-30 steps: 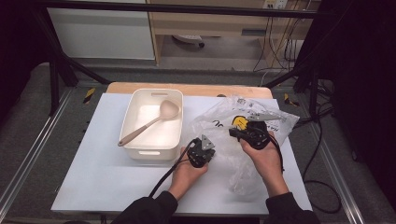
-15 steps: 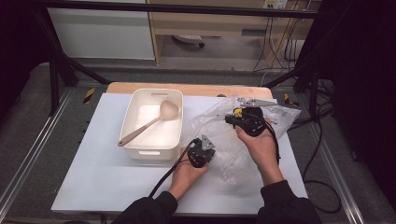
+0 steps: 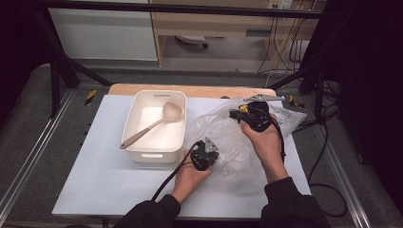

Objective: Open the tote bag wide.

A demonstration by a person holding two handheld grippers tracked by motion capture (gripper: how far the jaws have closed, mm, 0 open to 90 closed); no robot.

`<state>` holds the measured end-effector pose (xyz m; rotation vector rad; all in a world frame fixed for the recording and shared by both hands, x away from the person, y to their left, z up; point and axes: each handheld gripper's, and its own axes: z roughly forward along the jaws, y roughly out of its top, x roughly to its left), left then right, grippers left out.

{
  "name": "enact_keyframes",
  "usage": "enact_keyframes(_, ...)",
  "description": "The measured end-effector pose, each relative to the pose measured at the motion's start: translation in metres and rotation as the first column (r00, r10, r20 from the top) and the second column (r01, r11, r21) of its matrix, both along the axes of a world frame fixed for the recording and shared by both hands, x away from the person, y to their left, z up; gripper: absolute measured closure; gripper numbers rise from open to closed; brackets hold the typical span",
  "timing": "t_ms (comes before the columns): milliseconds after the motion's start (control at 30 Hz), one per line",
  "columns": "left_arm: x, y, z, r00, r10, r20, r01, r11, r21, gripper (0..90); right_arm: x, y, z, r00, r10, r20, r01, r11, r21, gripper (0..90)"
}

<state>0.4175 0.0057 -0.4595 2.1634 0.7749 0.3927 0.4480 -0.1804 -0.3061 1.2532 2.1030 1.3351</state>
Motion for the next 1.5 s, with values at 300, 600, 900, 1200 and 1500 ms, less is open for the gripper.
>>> enact_keyframes(300, -0.004, 0.007, 0.005, 0.9998, -0.007, -0.020, 0.006, 0.9993, -0.036, 90.0, 0.010, 0.006, -0.009, 0.9995, 0.004, -0.031, -0.004, 1.0000, -0.009, 90.0)
enact_keyframes(600, -0.031, 0.024, 0.048, 0.9990, -0.041, 0.015, 0.043, 0.9907, -0.129, 90.0, 0.003, 0.007, -0.009, 0.9991, 0.025, -0.033, -0.026, 0.9995, -0.018, 90.0)
enact_keyframes(900, -0.044, 0.047, 0.085, 0.9995, -0.026, 0.017, 0.028, 0.9850, -0.170, 73.8, -0.001, 0.006, -0.015, 0.9985, 0.025, -0.050, -0.026, 0.9994, -0.024, 90.0)
enact_keyframes(1200, -0.045, 0.078, 0.116, 0.9983, 0.032, 0.049, -0.023, 0.9838, -0.178, 38.6, -0.005, 0.004, -0.025, 0.9974, 0.029, -0.066, -0.031, 0.9989, -0.035, 90.0)
enact_keyframes(1500, -0.034, 0.116, 0.136, 0.9951, 0.080, 0.057, -0.069, 0.9813, -0.180, 16.6, -0.007, 0.004, -0.031, 0.9969, 0.030, -0.072, -0.033, 0.9989, -0.034, 90.0)
